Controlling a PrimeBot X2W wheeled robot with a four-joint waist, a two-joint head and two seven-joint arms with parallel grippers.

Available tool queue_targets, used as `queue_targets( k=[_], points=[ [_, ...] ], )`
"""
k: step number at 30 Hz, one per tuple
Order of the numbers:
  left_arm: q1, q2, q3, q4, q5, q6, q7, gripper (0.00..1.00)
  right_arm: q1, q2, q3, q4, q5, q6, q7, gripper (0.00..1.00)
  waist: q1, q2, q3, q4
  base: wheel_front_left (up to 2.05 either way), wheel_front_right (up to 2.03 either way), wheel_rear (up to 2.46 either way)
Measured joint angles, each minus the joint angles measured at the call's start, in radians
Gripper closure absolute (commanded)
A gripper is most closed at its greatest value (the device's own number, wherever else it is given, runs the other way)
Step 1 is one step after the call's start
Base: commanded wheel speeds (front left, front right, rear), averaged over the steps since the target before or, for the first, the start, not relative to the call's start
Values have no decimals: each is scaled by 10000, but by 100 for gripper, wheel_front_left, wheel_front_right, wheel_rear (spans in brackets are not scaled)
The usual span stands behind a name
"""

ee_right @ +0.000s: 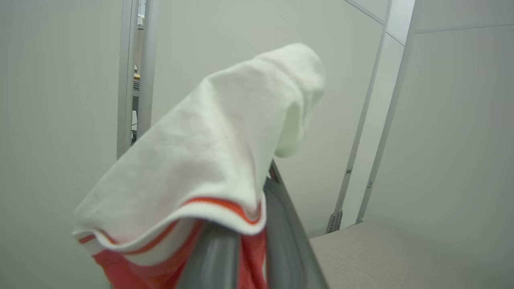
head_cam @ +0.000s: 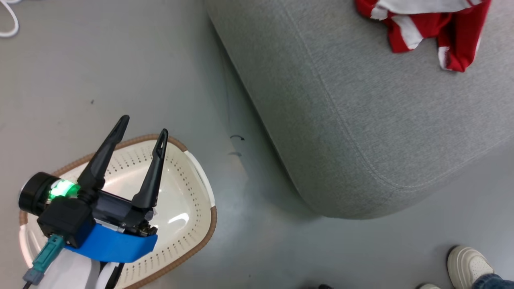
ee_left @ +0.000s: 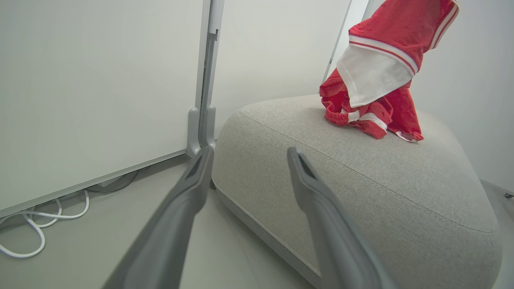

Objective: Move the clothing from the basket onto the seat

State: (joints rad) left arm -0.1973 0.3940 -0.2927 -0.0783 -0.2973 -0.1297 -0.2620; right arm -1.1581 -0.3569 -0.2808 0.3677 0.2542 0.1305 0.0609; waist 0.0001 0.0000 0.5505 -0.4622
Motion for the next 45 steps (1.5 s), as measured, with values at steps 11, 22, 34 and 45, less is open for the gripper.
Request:
queue_targets(
  k=[11,22,34,45],
  points=[
    [-398,667,17,-855,121,2,245,0,551,71,-1108,2830,-1277,2,-1101,100,1,0,1605,300,0,0,0],
    [-405,917,10,-1350,171,71,447,0,530,435,-1749,5492,-1751,0,-1430,100,0,0,2122,698,0,0,0],
    [-475,529,-222,-803,104,144,178,0,430,180,-1429,6520,-1973,0,-1858,0,-1,0,1390,1005,0,0,0],
    [-291,-410,-249,359,-217,130,6,0,1508,-40,15,6740,-1267,0,-1987,0,-1,0,-275,1374,0,0,0]
  ],
)
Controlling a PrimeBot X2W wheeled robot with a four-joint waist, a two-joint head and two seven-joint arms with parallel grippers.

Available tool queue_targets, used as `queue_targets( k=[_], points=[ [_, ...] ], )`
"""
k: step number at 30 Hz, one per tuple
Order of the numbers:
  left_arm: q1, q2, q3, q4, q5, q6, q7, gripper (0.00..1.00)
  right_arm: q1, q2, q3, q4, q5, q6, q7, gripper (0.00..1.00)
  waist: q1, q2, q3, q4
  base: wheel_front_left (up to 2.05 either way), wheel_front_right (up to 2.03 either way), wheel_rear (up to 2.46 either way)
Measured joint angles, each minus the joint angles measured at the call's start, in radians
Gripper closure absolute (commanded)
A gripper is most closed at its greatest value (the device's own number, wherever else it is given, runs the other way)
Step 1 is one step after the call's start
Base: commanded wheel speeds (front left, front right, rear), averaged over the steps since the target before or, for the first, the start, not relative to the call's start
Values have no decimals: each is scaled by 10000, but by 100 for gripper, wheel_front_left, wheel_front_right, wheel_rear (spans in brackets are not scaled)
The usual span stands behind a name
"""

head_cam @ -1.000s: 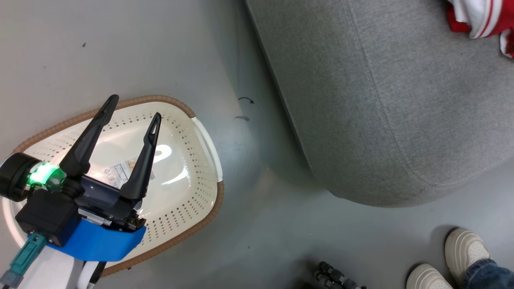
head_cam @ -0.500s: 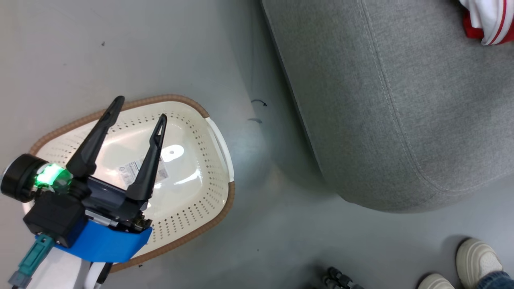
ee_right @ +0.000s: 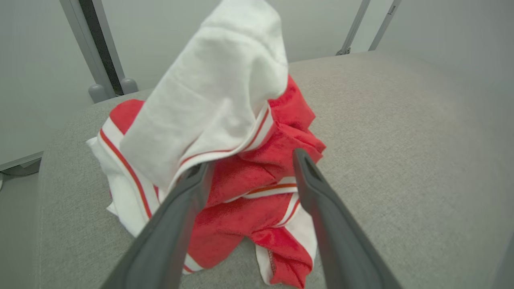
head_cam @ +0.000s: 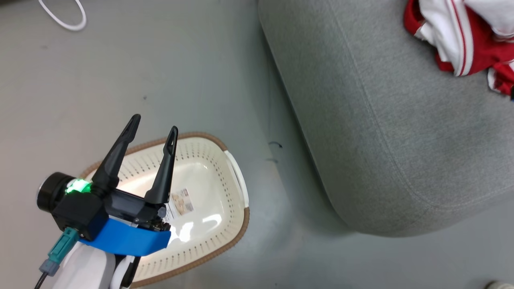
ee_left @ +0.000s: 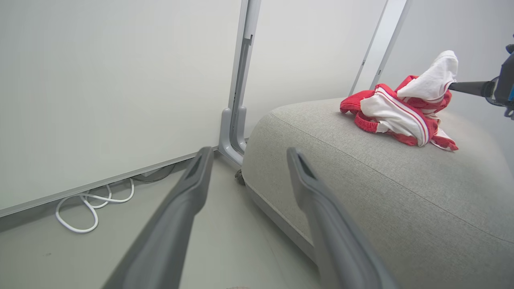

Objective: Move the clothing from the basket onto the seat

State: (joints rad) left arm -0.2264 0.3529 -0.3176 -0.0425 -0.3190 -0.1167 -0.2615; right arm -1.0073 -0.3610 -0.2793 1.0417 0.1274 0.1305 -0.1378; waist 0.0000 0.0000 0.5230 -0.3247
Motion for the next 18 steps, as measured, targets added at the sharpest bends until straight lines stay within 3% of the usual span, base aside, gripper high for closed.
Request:
queue_targets(
  k=[11,18],
  points=[
    [891,-951,681,1009,-224,-71,-4,0,1704,-29,1854,-1267,980,2,-512,0,-1,0,-1846,274,0,0,0],
    [1444,-1400,1076,1701,-290,-92,-2,0,3143,151,2176,-2744,1081,0,-671,0,-3,0,-2892,460,0,0,0]
  ],
)
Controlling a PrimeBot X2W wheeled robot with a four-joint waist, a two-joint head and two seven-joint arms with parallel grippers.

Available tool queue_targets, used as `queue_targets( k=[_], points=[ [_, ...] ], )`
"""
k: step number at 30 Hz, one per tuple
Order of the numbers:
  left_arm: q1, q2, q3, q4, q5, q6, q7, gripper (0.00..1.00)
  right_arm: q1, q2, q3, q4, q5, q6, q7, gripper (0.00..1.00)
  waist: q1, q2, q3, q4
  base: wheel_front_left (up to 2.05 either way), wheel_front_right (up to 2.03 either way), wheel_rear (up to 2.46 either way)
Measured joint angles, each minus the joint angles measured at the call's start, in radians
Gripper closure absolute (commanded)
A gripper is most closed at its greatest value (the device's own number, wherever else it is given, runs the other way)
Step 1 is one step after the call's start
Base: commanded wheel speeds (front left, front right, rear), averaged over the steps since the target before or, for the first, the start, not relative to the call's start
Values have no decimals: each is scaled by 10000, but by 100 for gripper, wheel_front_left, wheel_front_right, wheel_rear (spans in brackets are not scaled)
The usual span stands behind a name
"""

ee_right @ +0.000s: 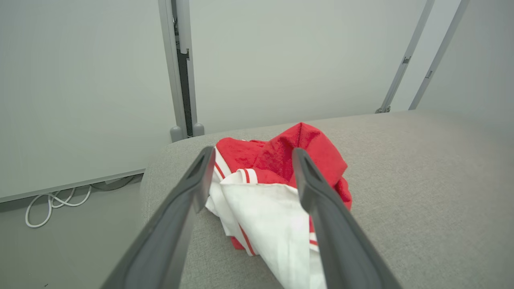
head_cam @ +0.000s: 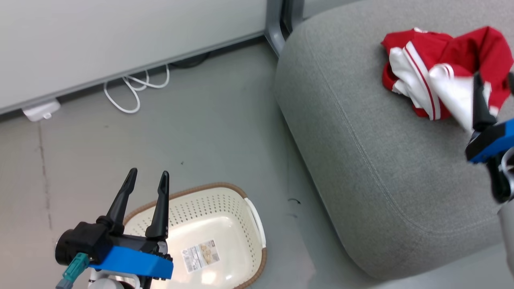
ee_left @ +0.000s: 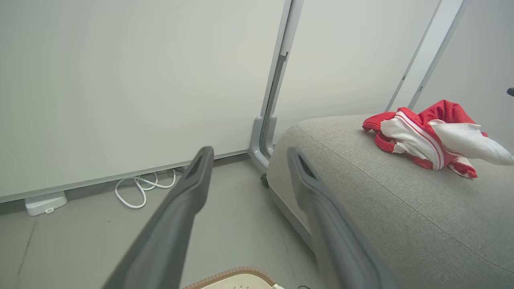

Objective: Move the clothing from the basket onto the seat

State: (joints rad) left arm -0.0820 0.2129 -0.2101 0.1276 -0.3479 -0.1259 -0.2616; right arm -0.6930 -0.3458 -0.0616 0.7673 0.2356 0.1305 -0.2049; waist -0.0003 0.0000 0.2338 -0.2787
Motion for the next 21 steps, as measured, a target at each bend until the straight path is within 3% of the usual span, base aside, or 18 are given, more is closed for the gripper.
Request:
queue_targets(
  k=[21],
  points=[
    [755,-685,723,744,-12,-36,0,0,4924,2173,-819,-5275,-1154,0,1494,0,0,0,-1499,1730,0,0,0]
  ],
)
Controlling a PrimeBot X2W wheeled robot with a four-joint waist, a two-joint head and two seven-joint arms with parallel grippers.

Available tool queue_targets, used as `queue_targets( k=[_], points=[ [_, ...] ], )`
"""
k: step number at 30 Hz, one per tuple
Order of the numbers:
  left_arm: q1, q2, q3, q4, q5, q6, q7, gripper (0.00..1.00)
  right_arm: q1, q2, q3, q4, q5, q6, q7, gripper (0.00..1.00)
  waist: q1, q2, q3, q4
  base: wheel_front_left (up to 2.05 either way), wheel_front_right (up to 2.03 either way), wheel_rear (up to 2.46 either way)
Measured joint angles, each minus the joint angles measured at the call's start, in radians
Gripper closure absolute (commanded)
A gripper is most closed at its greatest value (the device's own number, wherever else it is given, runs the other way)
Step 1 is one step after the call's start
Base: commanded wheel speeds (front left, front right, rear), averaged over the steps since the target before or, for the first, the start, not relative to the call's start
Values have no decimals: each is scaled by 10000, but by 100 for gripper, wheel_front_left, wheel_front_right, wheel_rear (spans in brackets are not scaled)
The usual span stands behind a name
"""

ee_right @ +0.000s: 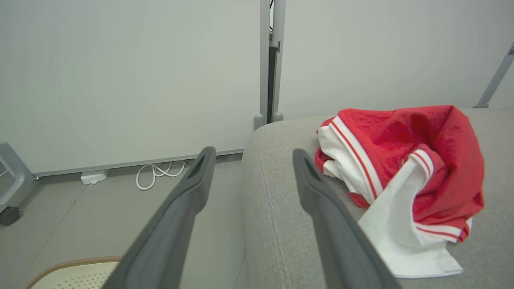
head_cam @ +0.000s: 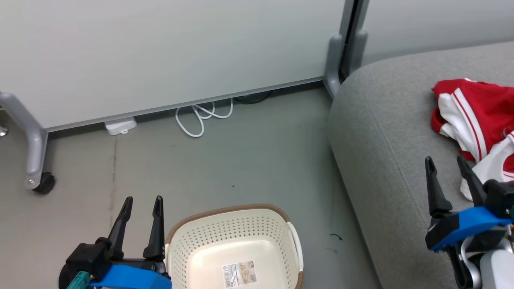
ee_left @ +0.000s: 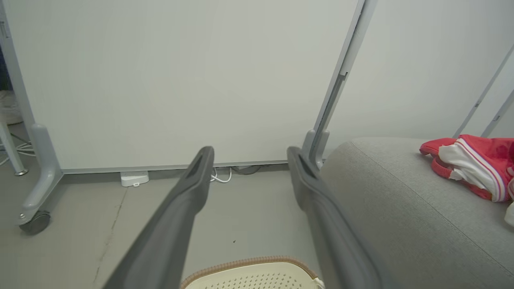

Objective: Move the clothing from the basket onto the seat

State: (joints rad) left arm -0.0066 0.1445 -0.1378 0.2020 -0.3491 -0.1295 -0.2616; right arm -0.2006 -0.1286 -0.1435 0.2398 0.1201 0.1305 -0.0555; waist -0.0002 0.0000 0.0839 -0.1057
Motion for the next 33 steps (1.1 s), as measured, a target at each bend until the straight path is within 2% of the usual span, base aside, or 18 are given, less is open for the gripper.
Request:
queue_targets(
  k=[5,12,33],
  points=[
    [33,-63,240,297,21,0,0,0,798,422,40,-640,-128,0,69,0,0,0,-228,451,0,0,0],
    [105,-180,577,646,82,0,-2,0,1419,660,332,-932,-322,0,-77,0,1,0,-492,841,0,0,0],
    [9,-176,518,1156,25,-2,0,0,1835,769,1427,-970,-805,0,117,0,2,0,-573,1034,0,0,0]
  ],
)
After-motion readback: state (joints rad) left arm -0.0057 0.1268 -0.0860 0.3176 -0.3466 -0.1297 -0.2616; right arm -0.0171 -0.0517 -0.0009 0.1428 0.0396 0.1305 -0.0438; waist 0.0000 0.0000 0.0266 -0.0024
